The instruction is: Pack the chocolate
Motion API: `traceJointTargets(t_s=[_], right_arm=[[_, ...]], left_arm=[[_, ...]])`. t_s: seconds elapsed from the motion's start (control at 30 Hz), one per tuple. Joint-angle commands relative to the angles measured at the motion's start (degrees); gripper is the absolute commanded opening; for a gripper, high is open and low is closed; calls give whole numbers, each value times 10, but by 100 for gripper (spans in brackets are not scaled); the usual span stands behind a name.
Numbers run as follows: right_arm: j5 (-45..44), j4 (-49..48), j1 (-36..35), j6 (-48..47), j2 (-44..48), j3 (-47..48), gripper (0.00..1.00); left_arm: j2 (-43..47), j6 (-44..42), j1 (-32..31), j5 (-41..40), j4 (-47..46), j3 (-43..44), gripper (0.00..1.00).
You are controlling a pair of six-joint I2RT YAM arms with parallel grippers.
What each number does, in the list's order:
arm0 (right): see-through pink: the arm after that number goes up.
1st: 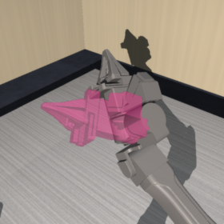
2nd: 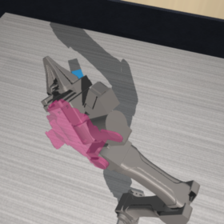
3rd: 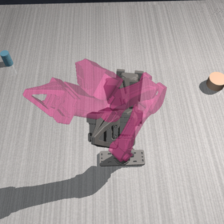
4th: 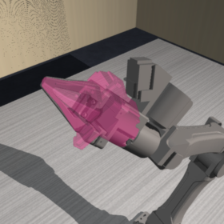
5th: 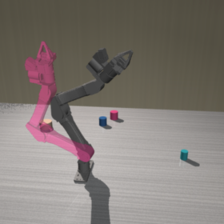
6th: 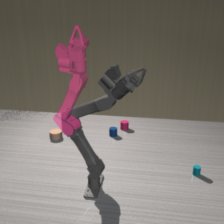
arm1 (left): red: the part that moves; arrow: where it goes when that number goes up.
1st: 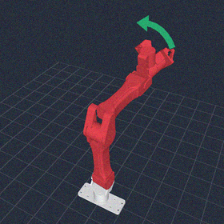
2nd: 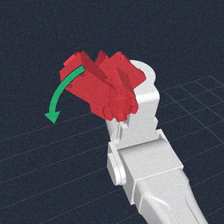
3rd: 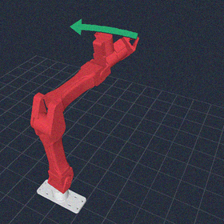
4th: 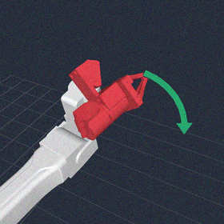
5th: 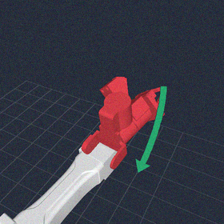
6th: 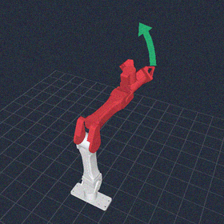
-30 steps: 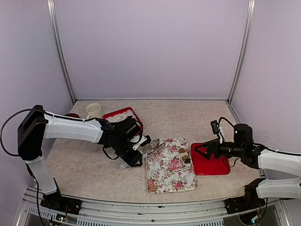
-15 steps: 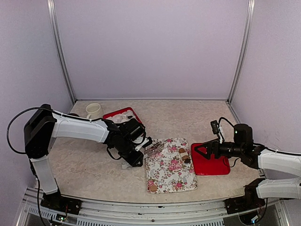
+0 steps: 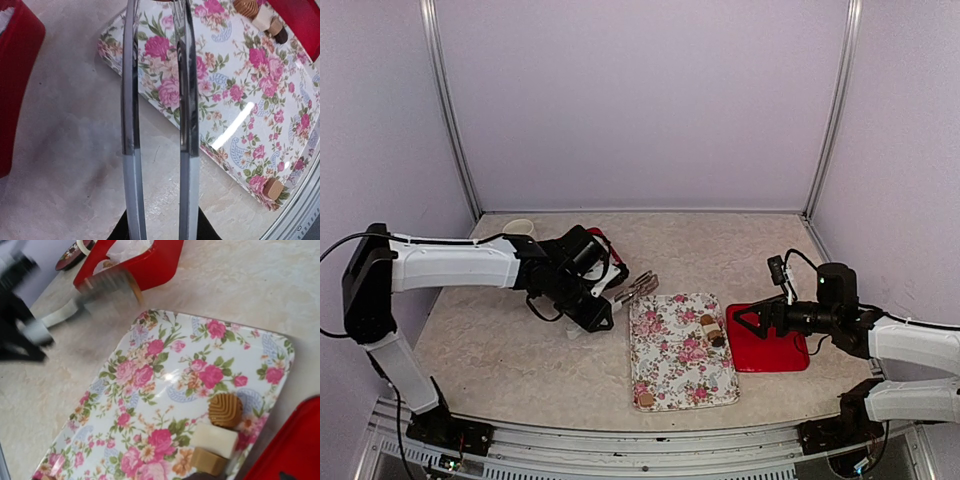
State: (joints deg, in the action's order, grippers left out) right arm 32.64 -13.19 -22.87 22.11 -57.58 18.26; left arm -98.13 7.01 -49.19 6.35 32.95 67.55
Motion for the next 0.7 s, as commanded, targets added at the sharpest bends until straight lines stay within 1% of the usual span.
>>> traceJointTargets(t_s=[0.0, 0.1, 0.2, 0.43, 0.53, 0.67], right_arm=[[0, -8, -6, 0, -4, -1, 100], [3, -13, -6, 2, -7, -1, 100], [5, -17, -6, 3, -10, 0, 100], [7, -22, -6, 3, -14, 1, 100], [8, -22, -6, 3, -16, 1, 100], [8, -24, -6, 3, -18, -1, 100]], left_arm=[[83, 4, 45, 14, -9, -20, 19], [128, 9, 96, 29, -7, -42, 19], [156, 20, 161, 42, -4, -63, 19], [179, 39, 271, 46, 12, -82, 20], [175, 39, 302, 38, 18, -83, 20], [158, 46, 308, 30, 14, -83, 22]])
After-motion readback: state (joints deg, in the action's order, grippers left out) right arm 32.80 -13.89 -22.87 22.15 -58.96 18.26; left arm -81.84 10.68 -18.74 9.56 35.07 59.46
